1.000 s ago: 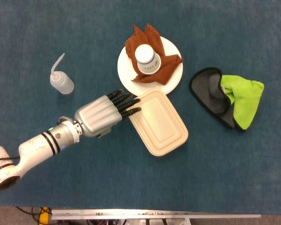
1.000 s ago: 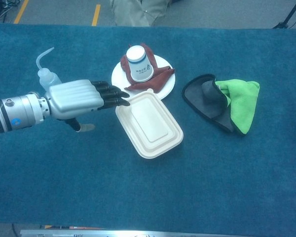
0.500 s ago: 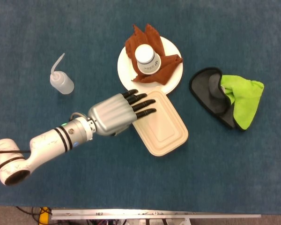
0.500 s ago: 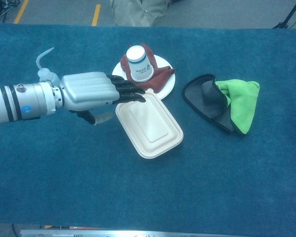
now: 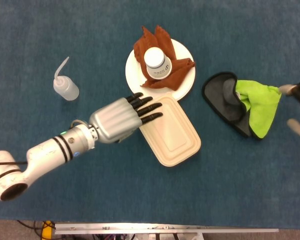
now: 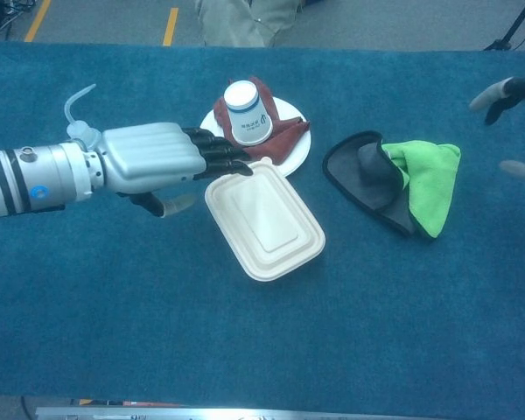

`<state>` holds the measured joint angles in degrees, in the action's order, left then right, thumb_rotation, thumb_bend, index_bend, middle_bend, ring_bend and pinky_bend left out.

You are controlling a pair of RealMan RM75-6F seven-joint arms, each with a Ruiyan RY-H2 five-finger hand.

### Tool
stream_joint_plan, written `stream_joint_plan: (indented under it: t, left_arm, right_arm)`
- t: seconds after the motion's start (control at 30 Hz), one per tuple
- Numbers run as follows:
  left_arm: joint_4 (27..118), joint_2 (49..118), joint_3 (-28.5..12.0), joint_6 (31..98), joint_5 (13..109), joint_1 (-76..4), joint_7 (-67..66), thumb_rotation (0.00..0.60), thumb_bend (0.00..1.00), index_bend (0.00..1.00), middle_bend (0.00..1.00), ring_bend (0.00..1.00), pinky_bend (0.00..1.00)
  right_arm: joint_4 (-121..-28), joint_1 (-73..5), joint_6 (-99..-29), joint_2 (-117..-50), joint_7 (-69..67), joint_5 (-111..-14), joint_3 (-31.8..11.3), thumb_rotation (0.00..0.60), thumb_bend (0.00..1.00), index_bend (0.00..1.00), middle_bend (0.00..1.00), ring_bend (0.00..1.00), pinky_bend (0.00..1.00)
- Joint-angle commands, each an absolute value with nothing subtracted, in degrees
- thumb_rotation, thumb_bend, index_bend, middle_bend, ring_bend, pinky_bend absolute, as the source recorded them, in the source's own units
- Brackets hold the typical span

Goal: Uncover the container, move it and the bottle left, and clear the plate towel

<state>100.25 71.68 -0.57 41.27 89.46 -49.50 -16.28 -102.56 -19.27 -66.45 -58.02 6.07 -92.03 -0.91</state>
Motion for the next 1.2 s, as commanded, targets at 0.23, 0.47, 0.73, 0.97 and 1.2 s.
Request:
stream_joint_plan:
  t: [0.23, 0.47, 0.73, 0.97, 1.2]
  left_arm:
    - [104.9, 65.6, 1.8, 46.9, 87.2, -44.7, -21.1, 0.600, 0.57, 0.00, 0.00, 0.00, 0.09]
    - [107.0, 62.7, 3.2, 50.2, 87.1, -41.7, -22.0, 0.600, 0.57, 0.00, 0.00, 0.00, 0.09]
    - [107.9, 61.0, 3.9, 52.3, 87.8, -39.7, -22.1, 0.600, 0.57, 0.00, 0.00, 0.00, 0.09]
    - [108.8, 59.6, 4.4, 53.8, 88.5, -38.2, -22.1, 0.600, 0.57, 0.00, 0.00, 0.00, 0.09]
    - [109.3, 58.6, 4.5, 54.9, 89.2, -36.9, -21.9, 0.600, 0.57, 0.00, 0.00, 0.00, 0.09]
  right_arm:
    - [-105.9, -28.5, -53.1, -61.5, 11.1, -99.4, 1.8, 0.600, 0.23, 0.29, 0.44, 0.32, 0.43]
    - [-107.3, -32.4, -46.1, -64.7, 15.9, -97.9, 2.0, 0.600, 0.23, 0.29, 0.47, 0.33, 0.43]
    - [-105.0, -34.6, -40.4, -68.8, 22.4, -92.1, 2.1, 0.600, 0.23, 0.29, 0.48, 0.34, 0.43]
    - [-102.0, -36.1, -38.2, -73.8, 29.2, -86.1, 1.0, 0.600, 0.23, 0.29, 0.48, 0.34, 0.43]
    - [-100.4, -38.4, -37.3, -78.6, 35.5, -78.6, -0.2, 0.600, 0.23, 0.26, 0.47, 0.34, 0.43]
